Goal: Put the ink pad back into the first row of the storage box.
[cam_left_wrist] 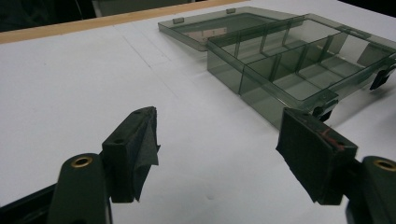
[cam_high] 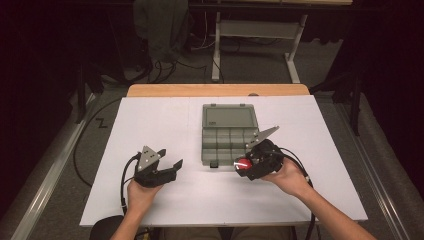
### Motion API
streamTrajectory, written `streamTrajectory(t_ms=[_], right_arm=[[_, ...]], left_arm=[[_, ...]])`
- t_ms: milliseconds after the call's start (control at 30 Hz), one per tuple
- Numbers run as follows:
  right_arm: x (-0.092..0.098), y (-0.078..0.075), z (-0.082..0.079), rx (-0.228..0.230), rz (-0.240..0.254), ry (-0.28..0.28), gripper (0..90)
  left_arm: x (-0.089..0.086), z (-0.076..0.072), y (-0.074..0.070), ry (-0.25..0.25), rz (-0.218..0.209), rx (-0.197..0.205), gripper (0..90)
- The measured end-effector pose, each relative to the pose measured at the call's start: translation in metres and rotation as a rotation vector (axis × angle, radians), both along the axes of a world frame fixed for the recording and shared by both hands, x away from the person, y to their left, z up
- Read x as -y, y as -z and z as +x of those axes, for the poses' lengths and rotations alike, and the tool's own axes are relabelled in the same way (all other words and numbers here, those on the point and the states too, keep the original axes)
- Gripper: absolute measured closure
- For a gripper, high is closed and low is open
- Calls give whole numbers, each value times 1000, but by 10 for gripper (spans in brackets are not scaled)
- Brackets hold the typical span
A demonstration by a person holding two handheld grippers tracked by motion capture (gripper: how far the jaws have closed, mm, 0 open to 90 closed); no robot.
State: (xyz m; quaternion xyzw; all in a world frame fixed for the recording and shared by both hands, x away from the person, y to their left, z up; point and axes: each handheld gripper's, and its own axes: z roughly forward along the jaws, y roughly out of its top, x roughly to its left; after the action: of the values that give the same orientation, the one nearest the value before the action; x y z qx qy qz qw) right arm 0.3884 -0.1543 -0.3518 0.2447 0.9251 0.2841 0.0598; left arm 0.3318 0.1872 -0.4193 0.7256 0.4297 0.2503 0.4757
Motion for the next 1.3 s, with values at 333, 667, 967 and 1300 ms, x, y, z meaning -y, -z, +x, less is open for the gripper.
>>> streamTrajectory(t_ms=[333, 667, 967, 1300], right_arm=[[-3, -7, 10, 10, -11, 8, 315], [-4, -12, 23, 14, -4, 33, 315], [-5, -15, 35, 18, -5, 57, 315], [-5, -13, 51, 5, -6, 92, 315]], left_arm=[[0, 0, 0, 2, 0, 2, 291], [0, 0, 0, 2, 2, 1, 291], [0, 0, 0, 3, 1, 2, 291], [0, 0, 0, -2, 6, 2, 291]])
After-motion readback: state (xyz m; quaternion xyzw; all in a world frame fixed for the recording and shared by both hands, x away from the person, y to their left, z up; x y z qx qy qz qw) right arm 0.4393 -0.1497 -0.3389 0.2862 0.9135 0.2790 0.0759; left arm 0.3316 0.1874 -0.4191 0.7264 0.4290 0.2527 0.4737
